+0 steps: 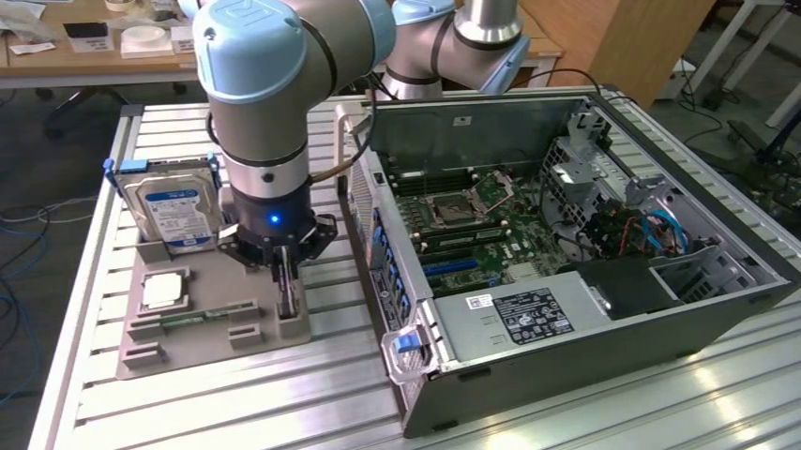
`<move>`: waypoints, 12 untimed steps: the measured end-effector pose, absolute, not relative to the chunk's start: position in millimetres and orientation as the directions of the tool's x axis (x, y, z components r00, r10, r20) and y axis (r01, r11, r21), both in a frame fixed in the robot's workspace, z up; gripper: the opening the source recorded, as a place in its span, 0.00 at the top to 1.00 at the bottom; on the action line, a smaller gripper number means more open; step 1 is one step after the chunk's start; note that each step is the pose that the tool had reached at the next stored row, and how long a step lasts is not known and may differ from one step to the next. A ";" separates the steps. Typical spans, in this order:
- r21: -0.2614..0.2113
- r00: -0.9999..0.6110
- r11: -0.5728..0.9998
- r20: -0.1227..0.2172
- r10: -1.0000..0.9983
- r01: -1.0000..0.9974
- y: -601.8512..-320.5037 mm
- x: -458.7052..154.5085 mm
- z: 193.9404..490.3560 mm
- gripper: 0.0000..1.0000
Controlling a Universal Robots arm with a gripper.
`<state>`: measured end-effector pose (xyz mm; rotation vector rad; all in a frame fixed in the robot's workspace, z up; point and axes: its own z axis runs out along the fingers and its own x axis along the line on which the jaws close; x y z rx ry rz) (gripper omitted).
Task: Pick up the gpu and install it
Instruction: 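Pick up the gpu and move the gpu toward the slot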
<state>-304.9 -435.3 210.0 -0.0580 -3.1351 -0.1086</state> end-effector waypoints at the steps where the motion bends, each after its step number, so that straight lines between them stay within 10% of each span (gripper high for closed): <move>1: 0.069 -0.999 0.997 0.005 0.037 0.037 -435.3 -304.9 210.0 0.69; 12: 0.069 -0.999 0.997 0.005 0.037 0.037 -435.3 -304.8 210.0 0.72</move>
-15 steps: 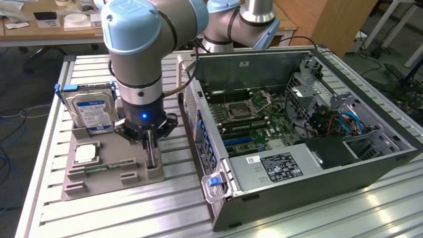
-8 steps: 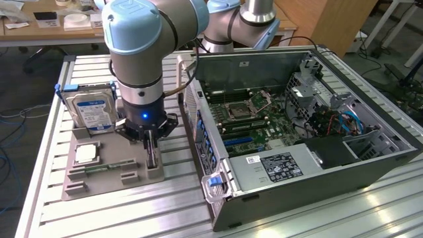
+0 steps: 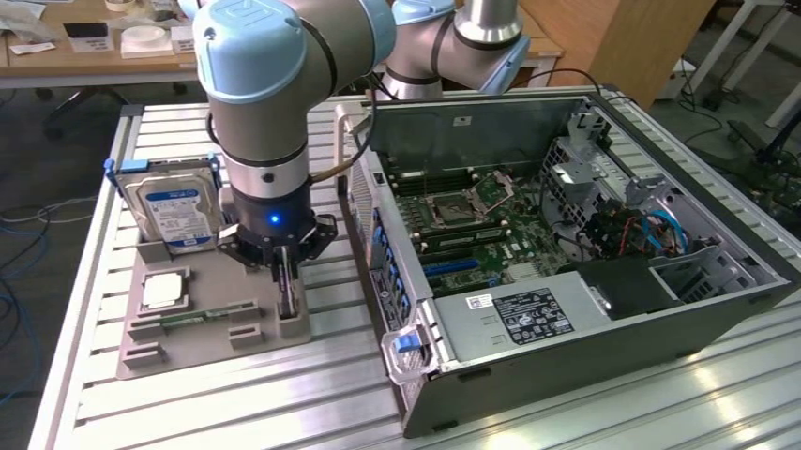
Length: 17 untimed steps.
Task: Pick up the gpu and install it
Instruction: 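Pick up the gpu and move the gpu toward the slot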
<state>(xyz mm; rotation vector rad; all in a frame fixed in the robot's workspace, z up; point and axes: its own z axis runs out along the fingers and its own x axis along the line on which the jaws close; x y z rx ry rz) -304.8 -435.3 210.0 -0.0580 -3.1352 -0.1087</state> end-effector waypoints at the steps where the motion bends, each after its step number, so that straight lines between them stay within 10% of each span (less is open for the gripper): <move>1: 0.069 -0.999 0.997 0.005 0.037 0.037 -435.3 -304.8 210.0 0.72; 17: 0.072 -0.999 0.997 0.005 0.037 0.037 -435.3 -304.8 228.4 0.72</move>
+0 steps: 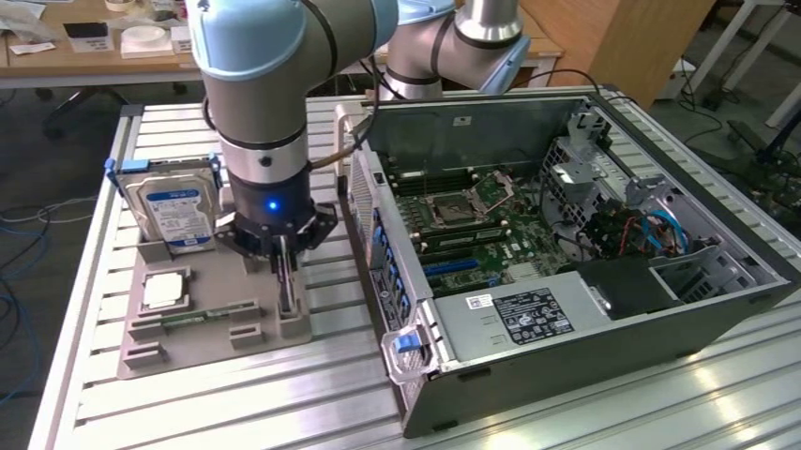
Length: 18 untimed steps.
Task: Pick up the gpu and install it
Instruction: 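Pick up the gpu and move the gpu toward the slot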
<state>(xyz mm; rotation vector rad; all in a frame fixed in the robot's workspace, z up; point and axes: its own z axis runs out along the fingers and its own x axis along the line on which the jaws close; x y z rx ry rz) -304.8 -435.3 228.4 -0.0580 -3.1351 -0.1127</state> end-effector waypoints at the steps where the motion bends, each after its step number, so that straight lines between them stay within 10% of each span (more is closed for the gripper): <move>1: 0.072 -0.999 0.997 0.005 0.037 0.037 -435.3 -304.8 229.5 0.72; 18: 0.077 -0.999 0.996 0.005 0.037 0.037 -435.3 -304.8 253.3 0.72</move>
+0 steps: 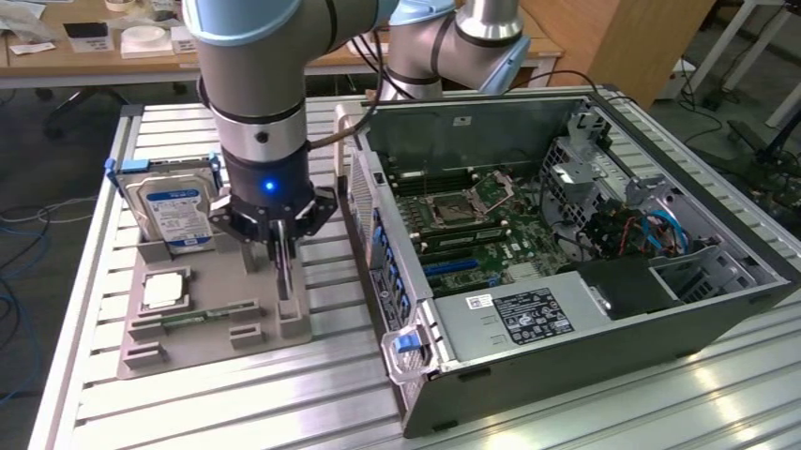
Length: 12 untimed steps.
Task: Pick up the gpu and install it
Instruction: 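Pick up the gpu and move the gpu toward the slot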
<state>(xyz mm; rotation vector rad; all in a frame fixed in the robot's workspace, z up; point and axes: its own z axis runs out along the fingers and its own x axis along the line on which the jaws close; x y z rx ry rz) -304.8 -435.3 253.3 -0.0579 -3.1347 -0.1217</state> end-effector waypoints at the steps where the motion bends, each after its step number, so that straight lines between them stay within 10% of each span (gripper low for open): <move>1: 0.078 -0.999 0.996 0.005 0.037 0.037 -435.3 -304.8 254.4 0.72; 12: 0.081 -0.999 0.996 0.006 0.037 0.037 -435.3 -304.8 274.9 0.72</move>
